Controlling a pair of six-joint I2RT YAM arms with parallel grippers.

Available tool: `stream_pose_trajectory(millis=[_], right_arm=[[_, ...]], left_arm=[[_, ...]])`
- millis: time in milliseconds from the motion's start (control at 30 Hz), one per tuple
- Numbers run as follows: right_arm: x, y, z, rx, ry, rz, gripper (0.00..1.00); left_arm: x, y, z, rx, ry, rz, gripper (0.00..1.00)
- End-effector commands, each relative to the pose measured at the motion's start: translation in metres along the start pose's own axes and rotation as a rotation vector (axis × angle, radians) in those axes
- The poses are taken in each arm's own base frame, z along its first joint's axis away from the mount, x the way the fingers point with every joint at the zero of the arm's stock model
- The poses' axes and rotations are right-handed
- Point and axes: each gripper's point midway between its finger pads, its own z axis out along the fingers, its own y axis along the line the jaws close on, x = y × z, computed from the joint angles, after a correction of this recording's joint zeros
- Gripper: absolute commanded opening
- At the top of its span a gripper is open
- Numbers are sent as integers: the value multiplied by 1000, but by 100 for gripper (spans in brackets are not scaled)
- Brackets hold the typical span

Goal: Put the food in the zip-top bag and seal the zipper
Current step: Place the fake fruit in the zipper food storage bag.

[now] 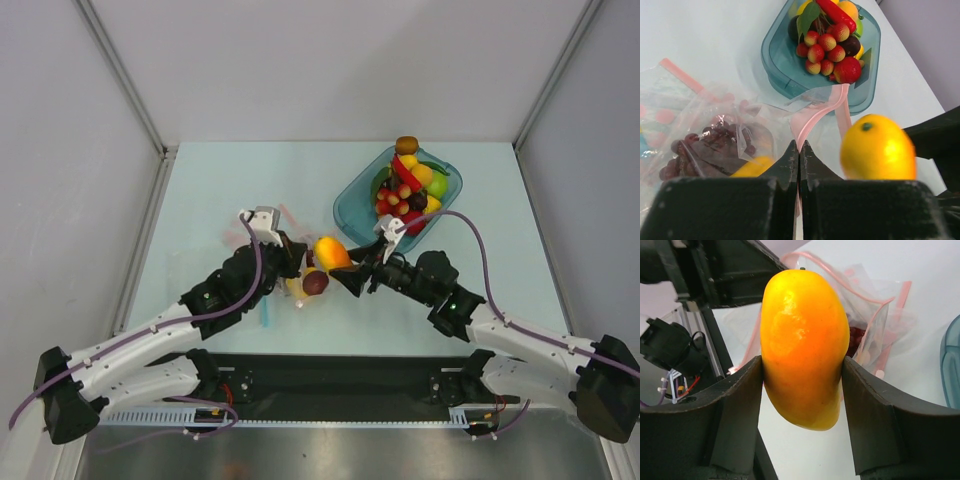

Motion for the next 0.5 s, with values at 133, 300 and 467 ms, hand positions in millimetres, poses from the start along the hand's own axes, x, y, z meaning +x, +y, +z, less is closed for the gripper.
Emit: stream_pose_trajectory(millis=[133,300,467], right_arm=[[-12,14,19,-56,-26,-34,31],[0,12,29,-43,16,-24,28],[6,0,41,31,61,10,22]], left_arm=[[-34,-17,-9,75,-99,-32,0],[-34,-31,-13,156,-106,-37,0],[-25,-56,-6,259,-60,-10,0]])
